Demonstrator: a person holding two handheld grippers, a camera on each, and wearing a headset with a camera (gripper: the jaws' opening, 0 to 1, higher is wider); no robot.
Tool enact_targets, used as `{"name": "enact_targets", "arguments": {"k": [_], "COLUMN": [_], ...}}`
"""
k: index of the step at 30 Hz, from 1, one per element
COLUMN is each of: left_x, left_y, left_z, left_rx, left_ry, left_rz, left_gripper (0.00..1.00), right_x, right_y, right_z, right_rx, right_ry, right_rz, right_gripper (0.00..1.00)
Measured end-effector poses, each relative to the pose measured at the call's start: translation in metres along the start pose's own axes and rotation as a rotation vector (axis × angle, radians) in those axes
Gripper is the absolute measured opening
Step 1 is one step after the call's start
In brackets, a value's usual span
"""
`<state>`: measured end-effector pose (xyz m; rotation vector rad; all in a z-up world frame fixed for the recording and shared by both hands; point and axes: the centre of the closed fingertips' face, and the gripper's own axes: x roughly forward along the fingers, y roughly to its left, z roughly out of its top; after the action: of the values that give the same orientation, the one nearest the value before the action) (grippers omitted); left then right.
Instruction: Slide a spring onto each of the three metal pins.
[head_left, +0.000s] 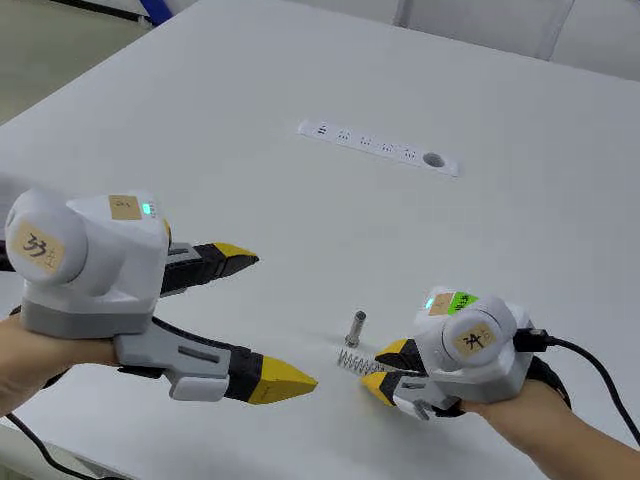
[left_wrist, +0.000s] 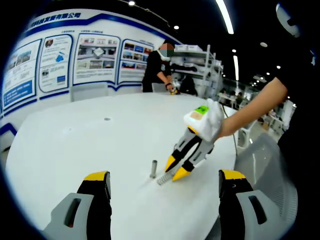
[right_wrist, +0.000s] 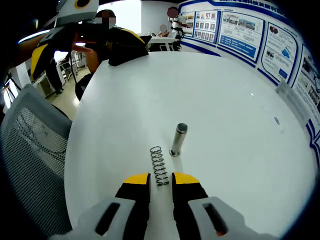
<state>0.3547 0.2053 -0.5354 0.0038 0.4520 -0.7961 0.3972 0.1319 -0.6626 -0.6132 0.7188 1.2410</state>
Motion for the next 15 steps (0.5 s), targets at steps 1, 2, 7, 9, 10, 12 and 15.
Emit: {"name": "enact_targets", "arguments": {"k": [1,2,7,9,10,12,15], "left_x": [0.0003,0.0004,0.0017,0.0021,0.0022,0.0024,0.0027], "left_y": [-0.0003,-0.0005,-0.0002,-0.0002,-0.0002,-0.0003,-0.0008], "left_z": [-0.0007,-0.0005,0.0009,0.0015,0.0017,0.0024,0.004], "left_rx": [-0.001,-0.002,-0.003,-0.003,-0.002,-0.001,-0.006], "left_ry": [0.002,0.001,-0.001,-0.001,0.0,0.0,-0.004], "left_rz": [-0.001,-0.002,-0.005,-0.006,-0.006,-0.006,-0.006], "left_gripper": [0.91,0.91,0.91,0.9,0.9,0.9,0.9], "right_x": [0.0009,0.0013,0.0037,0.0046,0.0049,0.0045,0.0044], "right_y": [-0.0004,-0.0006,-0.0012,0.0005,0.0011,0.0021,0.0026], "right_z": [-0.0008,-0.0017,-0.0001,0.0008,0.0011,0.0008,0.0007], "right_rx": [0.01,0.019,0.046,0.046,0.041,0.034,0.035], "right_ry": [-0.002,-0.001,-0.017,-0.019,-0.021,-0.018,-0.02], "right_rz": [0.001,0.003,0.014,0.024,0.03,0.036,0.038], "right_gripper": [0.18,0.18,0.17,0.16,0.14,0.13,0.12]}}
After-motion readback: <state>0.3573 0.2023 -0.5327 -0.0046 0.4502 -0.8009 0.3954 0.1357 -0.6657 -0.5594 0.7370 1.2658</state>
